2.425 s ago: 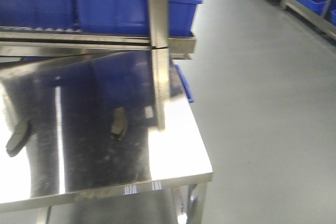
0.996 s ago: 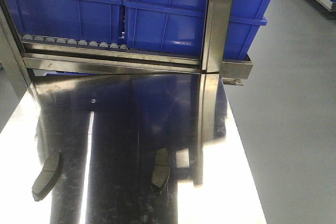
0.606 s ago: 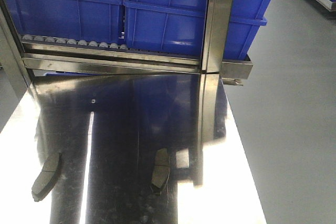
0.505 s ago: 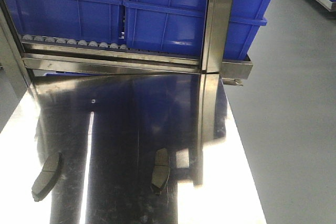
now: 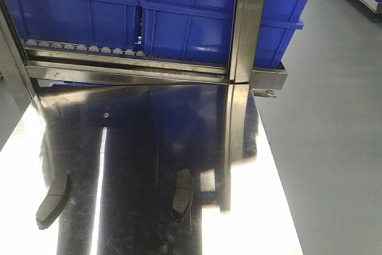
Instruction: Move and align brake pads A on conveyor
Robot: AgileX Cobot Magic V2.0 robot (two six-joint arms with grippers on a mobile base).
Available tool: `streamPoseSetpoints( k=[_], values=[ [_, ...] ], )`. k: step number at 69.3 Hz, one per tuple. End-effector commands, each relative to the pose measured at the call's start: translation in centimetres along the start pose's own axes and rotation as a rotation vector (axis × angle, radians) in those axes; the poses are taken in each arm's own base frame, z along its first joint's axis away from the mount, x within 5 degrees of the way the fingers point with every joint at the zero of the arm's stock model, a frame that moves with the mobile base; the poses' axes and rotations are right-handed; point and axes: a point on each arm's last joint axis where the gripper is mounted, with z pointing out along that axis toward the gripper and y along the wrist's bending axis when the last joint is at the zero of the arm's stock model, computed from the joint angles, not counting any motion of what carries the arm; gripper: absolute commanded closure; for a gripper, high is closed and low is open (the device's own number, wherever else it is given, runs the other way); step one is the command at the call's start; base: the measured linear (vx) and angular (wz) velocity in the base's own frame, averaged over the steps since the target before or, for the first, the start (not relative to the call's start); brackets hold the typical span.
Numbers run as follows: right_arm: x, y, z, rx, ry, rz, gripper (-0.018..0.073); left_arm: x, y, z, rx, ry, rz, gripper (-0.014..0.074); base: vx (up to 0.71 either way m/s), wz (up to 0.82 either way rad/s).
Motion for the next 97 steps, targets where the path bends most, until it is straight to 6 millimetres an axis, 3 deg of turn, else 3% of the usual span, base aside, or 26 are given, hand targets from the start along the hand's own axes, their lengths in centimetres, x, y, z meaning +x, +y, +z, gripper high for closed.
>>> streamPoseSetpoints(
  k=[1,11,19,36,57,78,97],
  values=[
    [-1.5,-0.1,-0.1,0.012,-0.089,-0.007,0.0075,-1.4,-0.1,-0.3,0.013,-0.088,-0.032,0.0207,0.00,0.00],
    [-1.5,-0.1,-0.1,0.012,-0.089,-0.007,0.0075,-1.7,-0.1,0.0,0.004,-0.057,-0.062,0.0208,0.00,0.00],
    [-1.5,-0.1,-0.1,0.012,-0.089,-0.007,0.0075,-2.5,0.0,1.6,-0.001,0.063,-0.100,0.0210,0.00,0.00],
    [-1.5,-0.1,-0.1,0.012,-0.089,-0.007,0.0075,-4.8,0.2,8.0,-0.023,0.374,-0.107,0.0210,0.00,0.00],
    [-1.5,-0.1,-0.1,0.012,-0.089,-0.007,0.0075,-6.9,0.5,15.4,0.003,0.621,-0.016,0.0210,0.00,0.00],
    [-1.5,-0.1,-0.1,0.012,-0.089,-0.007,0.0075,-5.1,0.4,21.1,0.068,0.776,0.009,0.0179,0.00,0.00],
    [-1.5,-0.1,-0.1,0.012,-0.089,-0.007,0.0075,-2.8,0.2,23.6,0.097,0.862,-0.004,0.0088,0.00,0.00]
  ],
)
